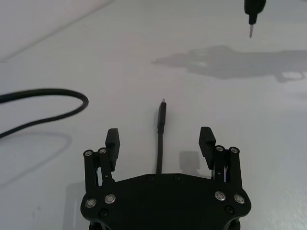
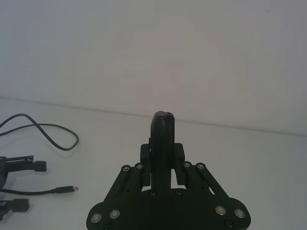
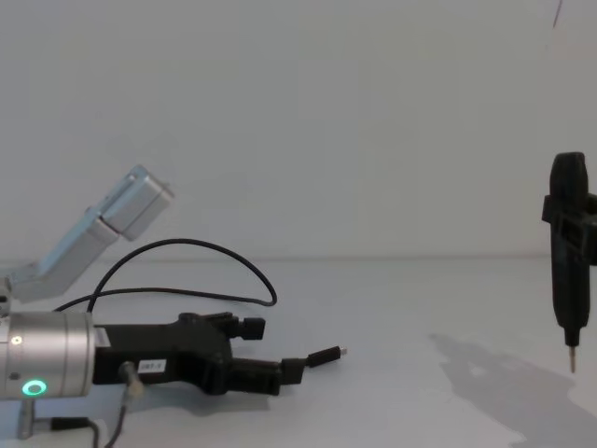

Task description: Pick up the data cable with the one hand.

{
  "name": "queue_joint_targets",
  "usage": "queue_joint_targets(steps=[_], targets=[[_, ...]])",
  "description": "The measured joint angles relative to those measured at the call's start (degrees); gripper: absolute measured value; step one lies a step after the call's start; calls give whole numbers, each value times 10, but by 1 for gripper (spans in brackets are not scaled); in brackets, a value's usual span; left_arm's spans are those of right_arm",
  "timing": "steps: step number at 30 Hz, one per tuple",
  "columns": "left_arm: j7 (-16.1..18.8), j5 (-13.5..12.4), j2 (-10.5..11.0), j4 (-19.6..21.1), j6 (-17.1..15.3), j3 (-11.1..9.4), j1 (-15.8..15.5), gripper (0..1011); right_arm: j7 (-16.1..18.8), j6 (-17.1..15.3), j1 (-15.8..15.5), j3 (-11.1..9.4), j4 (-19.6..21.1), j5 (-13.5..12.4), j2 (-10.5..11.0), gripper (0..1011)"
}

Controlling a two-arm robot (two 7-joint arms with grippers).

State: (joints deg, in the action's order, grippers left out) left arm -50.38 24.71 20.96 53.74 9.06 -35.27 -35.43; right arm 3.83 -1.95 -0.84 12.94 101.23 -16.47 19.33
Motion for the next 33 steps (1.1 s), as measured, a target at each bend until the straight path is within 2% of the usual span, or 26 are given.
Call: queue_joint_targets(steps=[10,19,25,33], targets=[[1,0,-27,-36,16,2,-17,1001,0,0,0,0,0,0,0,279],[-17,-2,-48,-67,19,0,-36,1001,0,0,0,0,0,0,0,279],[-27,-3,-50,-67,10,-2,-44,1001,0,0,0,0,0,0,0,279],[-37,1,-40,-40,-14,-2,-54,1001,0,0,0,0,0,0,0,279]])
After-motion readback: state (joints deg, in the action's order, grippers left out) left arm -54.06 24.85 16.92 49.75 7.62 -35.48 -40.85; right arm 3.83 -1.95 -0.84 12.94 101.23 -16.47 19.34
